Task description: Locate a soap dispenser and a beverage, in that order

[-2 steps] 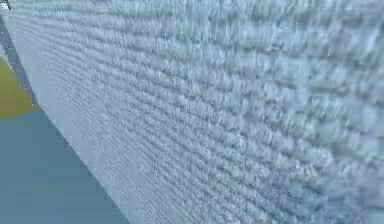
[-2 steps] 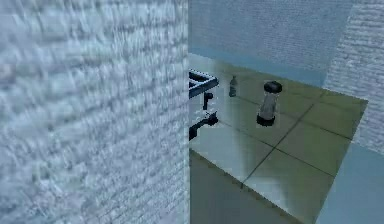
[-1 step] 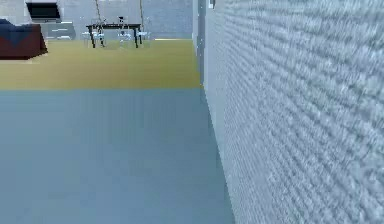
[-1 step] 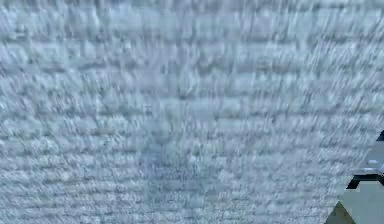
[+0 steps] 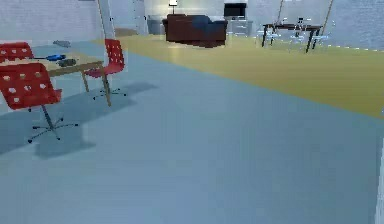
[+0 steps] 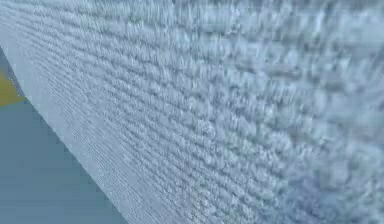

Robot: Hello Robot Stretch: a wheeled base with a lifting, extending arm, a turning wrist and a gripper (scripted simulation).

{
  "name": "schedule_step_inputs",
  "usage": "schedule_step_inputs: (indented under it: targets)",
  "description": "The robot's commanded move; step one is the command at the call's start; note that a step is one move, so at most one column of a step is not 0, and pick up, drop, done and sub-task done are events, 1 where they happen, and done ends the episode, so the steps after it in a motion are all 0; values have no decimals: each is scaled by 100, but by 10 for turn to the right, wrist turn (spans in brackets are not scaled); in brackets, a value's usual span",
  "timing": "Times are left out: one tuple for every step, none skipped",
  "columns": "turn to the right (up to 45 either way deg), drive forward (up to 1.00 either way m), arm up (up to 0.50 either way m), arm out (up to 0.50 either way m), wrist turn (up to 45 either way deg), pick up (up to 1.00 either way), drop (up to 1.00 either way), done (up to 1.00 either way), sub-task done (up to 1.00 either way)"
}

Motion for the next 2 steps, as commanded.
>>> schedule_step_inputs:
  targets:
    - [-360, 0, 0, 0, 0, 0, 0, 0, 0]
    - [0, 15, 0, 0, 0, 0, 0, 0, 0]
